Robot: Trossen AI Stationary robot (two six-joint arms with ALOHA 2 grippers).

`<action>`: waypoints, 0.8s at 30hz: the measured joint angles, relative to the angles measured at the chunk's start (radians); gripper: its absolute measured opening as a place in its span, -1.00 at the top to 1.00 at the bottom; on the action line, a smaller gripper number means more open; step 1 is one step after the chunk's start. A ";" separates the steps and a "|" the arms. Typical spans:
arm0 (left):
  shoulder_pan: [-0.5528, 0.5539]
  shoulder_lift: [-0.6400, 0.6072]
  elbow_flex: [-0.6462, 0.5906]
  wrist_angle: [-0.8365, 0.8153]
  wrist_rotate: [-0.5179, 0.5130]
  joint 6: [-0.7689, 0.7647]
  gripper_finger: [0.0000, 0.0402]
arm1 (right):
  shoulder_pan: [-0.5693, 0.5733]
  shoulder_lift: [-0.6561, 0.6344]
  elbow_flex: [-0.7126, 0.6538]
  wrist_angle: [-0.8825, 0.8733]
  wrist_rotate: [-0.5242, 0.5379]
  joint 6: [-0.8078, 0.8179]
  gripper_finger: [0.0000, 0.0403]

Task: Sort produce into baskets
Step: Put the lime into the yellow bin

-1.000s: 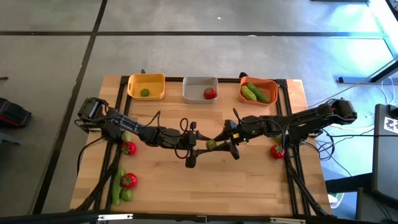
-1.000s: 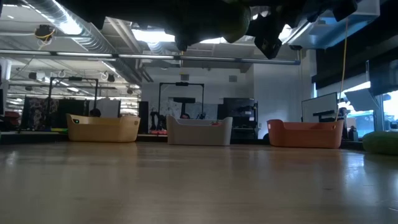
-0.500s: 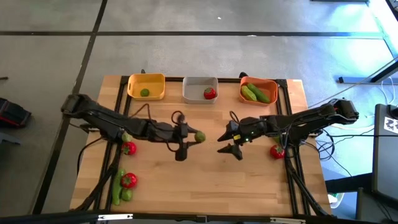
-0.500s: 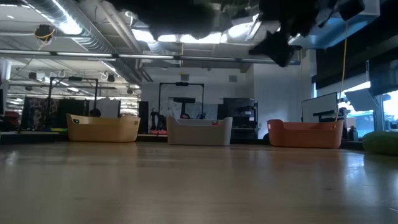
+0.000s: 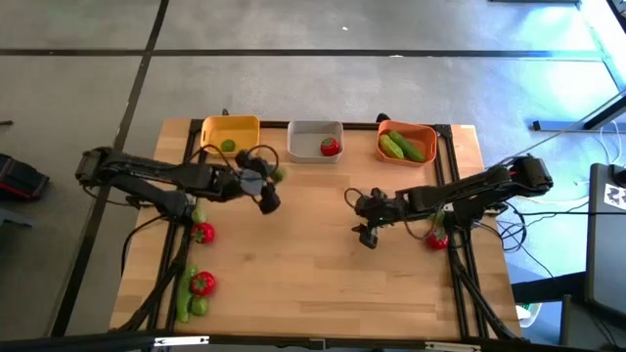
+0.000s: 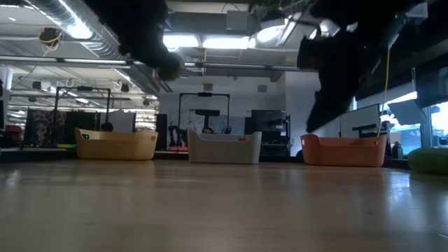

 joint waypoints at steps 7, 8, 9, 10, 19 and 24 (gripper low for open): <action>0.136 -0.002 -0.015 -0.166 -0.091 -0.083 0.04 | 0.000 0.111 0.000 -0.010 0.040 0.024 -0.25; 0.160 -0.002 -0.024 -0.170 -0.090 -0.090 0.04 | 0.000 0.127 0.000 -0.015 0.047 0.030 -0.25; 0.185 -0.002 -0.034 -0.169 -0.091 -0.099 0.04 | 0.000 0.144 0.000 -0.009 0.050 0.034 -0.25; 0.212 -0.001 -0.045 -0.173 -0.091 -0.104 0.04 | 0.000 0.159 0.000 -0.004 0.050 0.039 -0.25; 0.465 -0.001 -0.071 -0.152 0.013 -0.121 0.04 | 0.000 0.217 0.002 0.008 0.049 0.054 -0.25; 0.610 0.013 -0.071 -0.127 0.037 -0.059 0.04 | 0.000 0.217 0.001 0.020 0.050 0.052 -0.25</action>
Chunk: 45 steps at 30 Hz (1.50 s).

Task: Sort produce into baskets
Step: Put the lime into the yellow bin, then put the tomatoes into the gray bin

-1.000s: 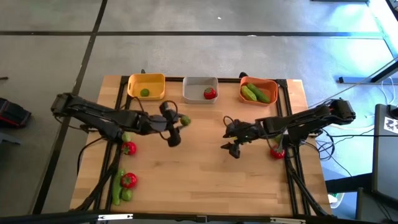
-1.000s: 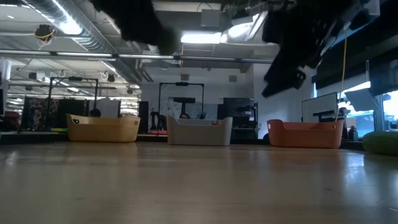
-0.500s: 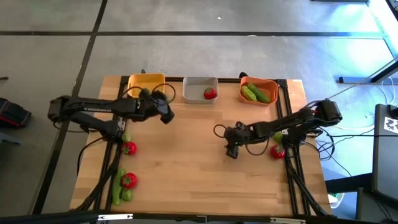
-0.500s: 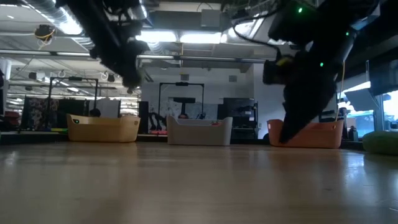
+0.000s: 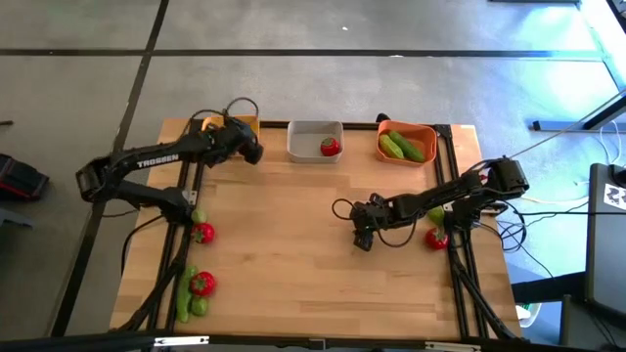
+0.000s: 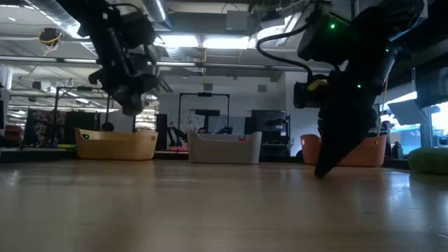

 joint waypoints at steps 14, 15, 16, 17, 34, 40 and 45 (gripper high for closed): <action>0.188 0.170 0.000 0.152 0.103 0.145 0.04 | 0.000 0.001 -0.001 0.020 0.001 -0.001 -0.25; 0.191 0.185 0.000 0.151 0.103 0.155 0.04 | 0.000 0.001 -0.001 0.021 0.001 -0.001 -0.25; 0.194 0.198 0.000 0.149 0.104 0.164 0.03 | 0.000 0.001 -0.001 0.023 0.001 -0.001 -0.25; 0.196 0.212 0.000 0.150 0.107 0.170 0.01 | 0.000 0.002 -0.001 0.025 0.001 -0.001 -0.25; 0.157 0.152 0.035 0.042 0.181 0.223 -0.34 | 0.000 0.002 -0.001 0.037 0.008 -0.027 -0.25; 0.032 0.052 0.088 -0.096 0.183 0.184 -0.34 | 0.000 0.002 -0.001 0.038 0.008 -0.028 -0.25; -0.100 -0.026 0.097 -0.138 0.230 0.131 -0.34 | 0.000 0.002 -0.001 0.039 0.008 -0.028 -0.25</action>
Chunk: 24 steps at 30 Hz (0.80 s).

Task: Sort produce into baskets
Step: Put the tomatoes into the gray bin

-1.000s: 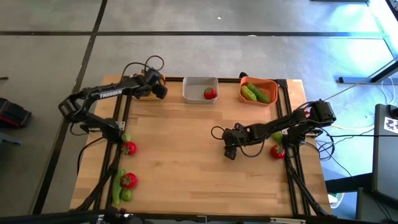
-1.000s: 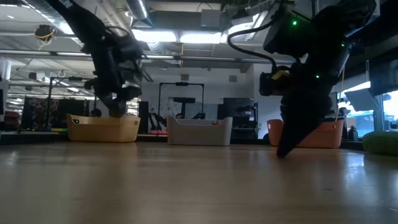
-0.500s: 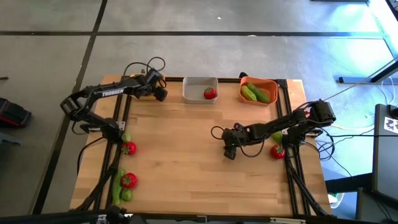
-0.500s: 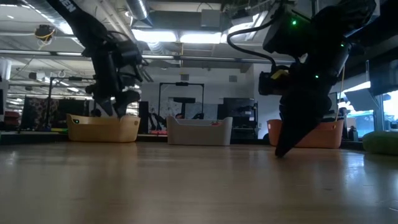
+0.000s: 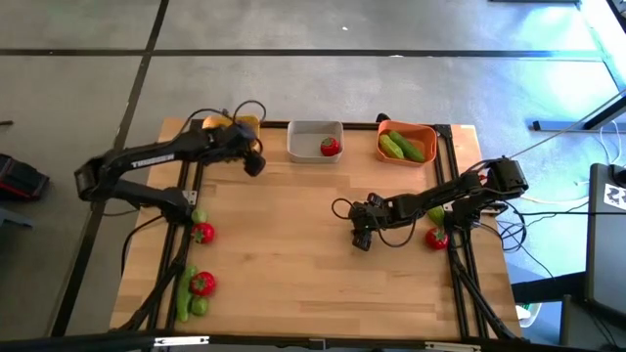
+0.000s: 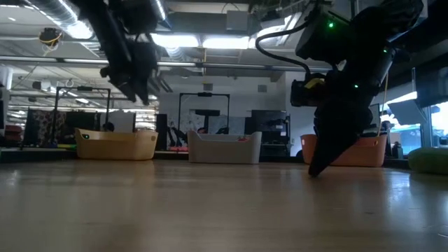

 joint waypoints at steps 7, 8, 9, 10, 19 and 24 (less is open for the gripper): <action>-0.182 -0.058 0.000 -0.008 0.096 -0.126 -0.34 | 0.000 0.000 0.000 0.009 -0.001 0.000 -0.25; -0.212 -0.058 0.000 -0.008 0.107 -0.131 -0.34 | 0.000 0.000 0.000 0.010 -0.007 0.000 -0.25; -0.241 -0.058 0.000 -0.008 0.124 -0.138 -0.34 | 0.000 0.000 0.000 0.013 -0.009 0.000 -0.25; -0.271 -0.057 0.000 -0.009 0.140 -0.146 -0.34 | 0.000 0.000 0.000 0.017 -0.010 0.000 -0.25; -0.545 -0.055 0.000 -0.009 0.283 -0.228 -0.34 | 0.000 0.000 0.000 0.021 -0.008 0.000 -0.25; -0.688 -0.054 0.019 -0.045 0.317 -0.293 -0.34 | 0.000 0.000 0.000 0.022 -0.007 0.000 -0.25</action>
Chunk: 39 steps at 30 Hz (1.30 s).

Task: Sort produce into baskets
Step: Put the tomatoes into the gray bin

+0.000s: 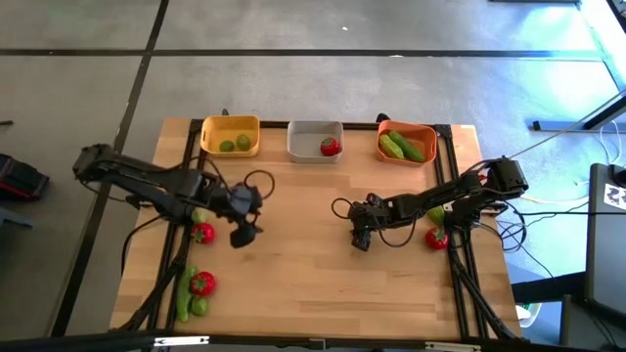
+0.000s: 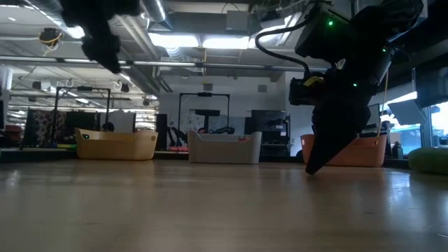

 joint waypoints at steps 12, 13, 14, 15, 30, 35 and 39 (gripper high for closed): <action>-0.230 0.000 0.096 -0.394 0.000 -0.288 -0.34 | 0.000 0.000 0.000 0.000 0.000 0.000 -0.25; -0.245 0.001 0.096 -0.430 -0.002 -0.310 -0.34 | 0.000 0.000 0.000 0.000 0.000 0.000 -0.25; -0.259 0.003 0.096 -0.455 -0.001 -0.333 -0.34 | 0.000 0.000 0.000 0.000 0.000 0.000 -0.25; -0.274 0.003 0.096 -0.474 -0.001 -0.352 -0.34 | 0.000 0.000 0.000 0.000 0.000 0.000 -0.25; -0.395 0.005 -0.042 -0.527 -0.043 -0.534 -0.34 | 0.001 0.000 0.000 0.000 -0.005 -0.004 -0.25; -0.396 0.005 -0.069 -0.514 -0.051 -0.517 -0.34 | 0.001 0.000 0.000 0.000 -0.002 -0.007 -0.25; -0.395 0.005 -0.103 -0.514 -0.036 -0.517 -0.38 | 0.001 0.000 0.000 0.000 -0.002 -0.007 -0.25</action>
